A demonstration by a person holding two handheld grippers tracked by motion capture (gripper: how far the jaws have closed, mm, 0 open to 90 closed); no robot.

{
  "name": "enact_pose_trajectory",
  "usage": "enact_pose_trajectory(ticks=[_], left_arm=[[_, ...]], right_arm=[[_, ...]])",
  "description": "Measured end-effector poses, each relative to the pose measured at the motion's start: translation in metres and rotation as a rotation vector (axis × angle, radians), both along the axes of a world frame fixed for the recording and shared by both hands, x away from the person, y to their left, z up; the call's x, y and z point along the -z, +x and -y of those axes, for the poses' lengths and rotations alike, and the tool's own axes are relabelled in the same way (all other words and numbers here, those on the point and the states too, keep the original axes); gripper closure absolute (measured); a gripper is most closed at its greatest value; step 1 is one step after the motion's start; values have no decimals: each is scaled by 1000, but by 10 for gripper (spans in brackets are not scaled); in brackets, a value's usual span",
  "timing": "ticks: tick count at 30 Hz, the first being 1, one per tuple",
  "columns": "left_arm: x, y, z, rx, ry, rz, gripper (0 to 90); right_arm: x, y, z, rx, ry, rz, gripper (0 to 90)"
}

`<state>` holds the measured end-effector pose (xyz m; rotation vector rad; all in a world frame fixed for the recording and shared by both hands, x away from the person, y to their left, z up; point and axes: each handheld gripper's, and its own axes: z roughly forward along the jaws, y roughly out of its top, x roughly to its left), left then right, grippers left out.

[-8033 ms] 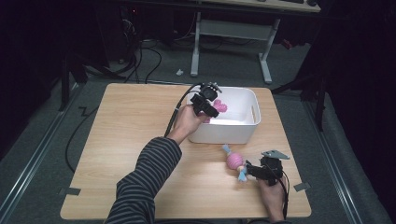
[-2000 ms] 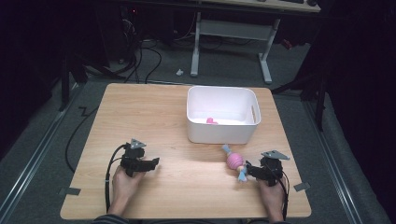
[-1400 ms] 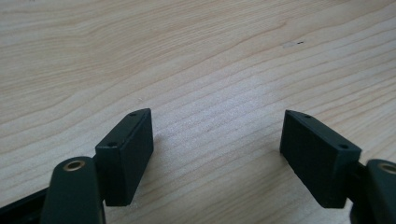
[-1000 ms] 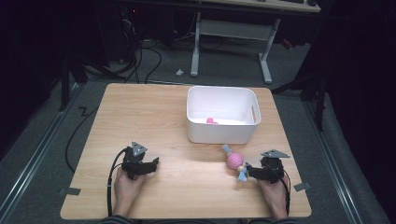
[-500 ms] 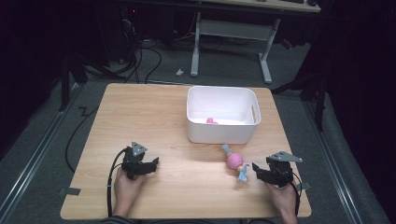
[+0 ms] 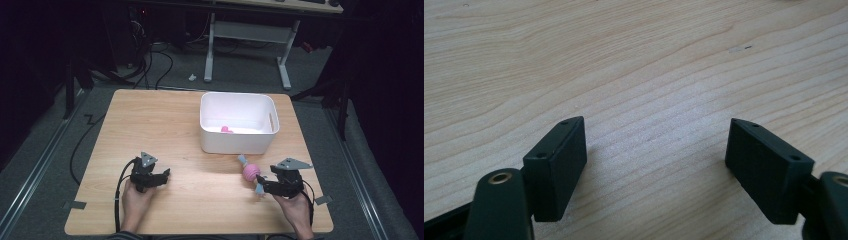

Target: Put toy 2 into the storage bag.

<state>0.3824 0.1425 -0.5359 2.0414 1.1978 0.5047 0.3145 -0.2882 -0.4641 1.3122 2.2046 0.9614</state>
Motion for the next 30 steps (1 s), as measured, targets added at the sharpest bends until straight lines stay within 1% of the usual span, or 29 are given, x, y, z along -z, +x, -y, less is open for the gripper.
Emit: enact_pose_trajectory(ticks=[1, 2, 3, 5, 6, 9, 10, 12, 14, 15, 18, 19, 21, 24, 30], left_arm=[[0, 0, 0, -1, 0, 1, 246], [0, 0, 0, 0, 1, 0, 245], [0, 0, 0, 0, 2, 0, 243], [0, 0, 0, 0, 3, 2, 239], [0, 0, 0, 1, 3, 1, 238], [0, 0, 1, 2, 7, 2, 236], [0, 0, 1, 2, 7, 2, 236], [0, 0, 1, 2, 7, 2, 236], [0, 0, 0, 3, 7, 2, 236], [0, 0, 0, 3, 6, 2, 236], [0, 0, 1, 3, 7, 2, 235], [0, 0, 1, 3, 7, 2, 235], [0, 0, 1, 3, 7, 2, 235], [0, 0, 1, 3, 7, 2, 235], [0, -1, 1, 3, 7, 3, 235]], right_arm=[[-1, 2, -5, -20, 3, -12, 339], [-1, 3, -9, -28, -13, -12, 339], [0, 6, -15, -46, -46, -13, 336], [3, 12, -21, -55, -64, -31, 310], [5, 15, -23, -55, -80, -35, 300], [10, 24, -28, -44, -98, -68, 287], [13, 27, -29, -42, -111, -81, 288], [17, 30, -31, -43, -119, -100, 290], [20, 33, -33, -37, -132, -110, 299], [22, 34, -33, -37, -131, -118, 303], [25, 36, -34, -38, -155, -116, 340], [26, 36, -33, -39, -154, -109, 344], [25, 36, -31, -37, -141, -118, 352], [24, 33, -29, -49, -142, -120, 359], [21, 28, -25, -72, -104, -127, 361]])
